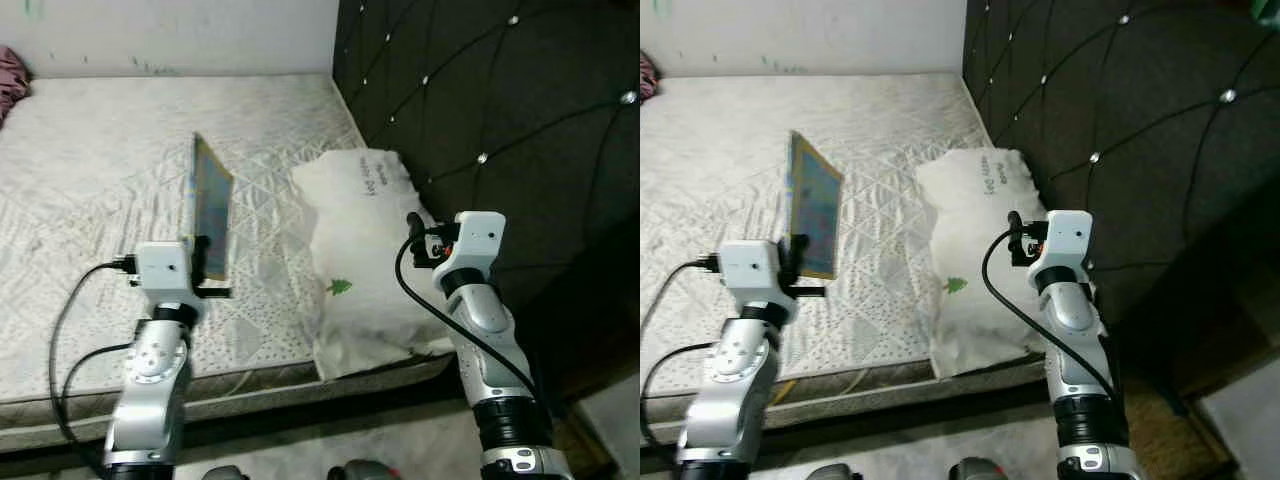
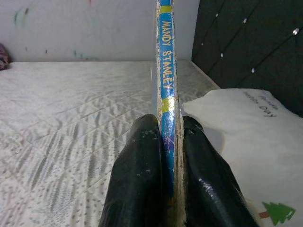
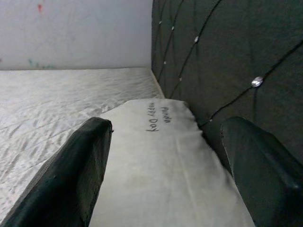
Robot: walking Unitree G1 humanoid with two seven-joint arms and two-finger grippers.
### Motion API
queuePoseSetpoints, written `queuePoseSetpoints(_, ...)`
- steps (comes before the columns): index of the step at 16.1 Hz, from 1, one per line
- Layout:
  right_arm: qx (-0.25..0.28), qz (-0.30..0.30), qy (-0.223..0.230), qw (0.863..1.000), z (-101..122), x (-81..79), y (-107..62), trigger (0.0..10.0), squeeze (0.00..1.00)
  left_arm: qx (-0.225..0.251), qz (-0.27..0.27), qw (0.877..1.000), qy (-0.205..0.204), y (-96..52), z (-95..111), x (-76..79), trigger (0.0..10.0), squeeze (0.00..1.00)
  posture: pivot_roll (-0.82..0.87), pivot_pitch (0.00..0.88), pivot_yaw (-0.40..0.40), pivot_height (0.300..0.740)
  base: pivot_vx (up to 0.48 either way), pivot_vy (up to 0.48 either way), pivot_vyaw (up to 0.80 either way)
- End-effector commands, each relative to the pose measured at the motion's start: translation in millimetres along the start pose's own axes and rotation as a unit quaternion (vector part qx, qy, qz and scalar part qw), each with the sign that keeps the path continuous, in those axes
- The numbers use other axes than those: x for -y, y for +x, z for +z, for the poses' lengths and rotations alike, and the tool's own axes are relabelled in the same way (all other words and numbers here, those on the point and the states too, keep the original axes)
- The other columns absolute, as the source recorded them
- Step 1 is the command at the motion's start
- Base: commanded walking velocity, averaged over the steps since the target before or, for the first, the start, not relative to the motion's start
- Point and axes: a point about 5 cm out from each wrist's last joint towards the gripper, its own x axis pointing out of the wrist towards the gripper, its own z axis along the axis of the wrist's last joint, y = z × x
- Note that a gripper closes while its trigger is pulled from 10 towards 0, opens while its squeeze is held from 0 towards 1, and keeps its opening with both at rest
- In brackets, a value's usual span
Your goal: Clean up the room
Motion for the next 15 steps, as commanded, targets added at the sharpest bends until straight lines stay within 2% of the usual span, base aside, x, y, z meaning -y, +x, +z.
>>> queuePoseSetpoints(1,0.006,-0.002,-0.004,1.0,3.0,-0.7,-0.7,10.0,0.0,0.027,-0.009,1.0,0.0,-2.0,11.6,-2.3,10.0,0.0,0.04,0.03,-0.015,0.74,0.0,0.0,0.0)
queuePoseSetpoints(4,0.002,0.0,-0.007,1.0,1.6,0.7,-1.9,10.0,0.0,0.029,-0.023,0.999,-0.007,-4.8,11.1,2.1,10.0,0.0,0.04,0.028,-0.02,0.74,0.175,0.0,0.0)
queuePoseSetpoints(12,0.01,-0.001,-0.019,1.0,7.3,4.6,1.8,10.0,0.0,0.026,-0.024,0.999,-0.013,-5.8,9.4,2.2,10.0,0.0,0.03,0.033,-0.019,0.74,0.36,0.0,0.0)
queuePoseSetpoints(15,0.009,0.0,-0.019,1.0,6.7,4.0,1.4,10.0,0.0,0.018,-0.004,1.0,-0.006,-4.2,7.3,1.4,10.0,0.0,0.03,0.034,-0.019,0.74,0.0,0.0,0.0)
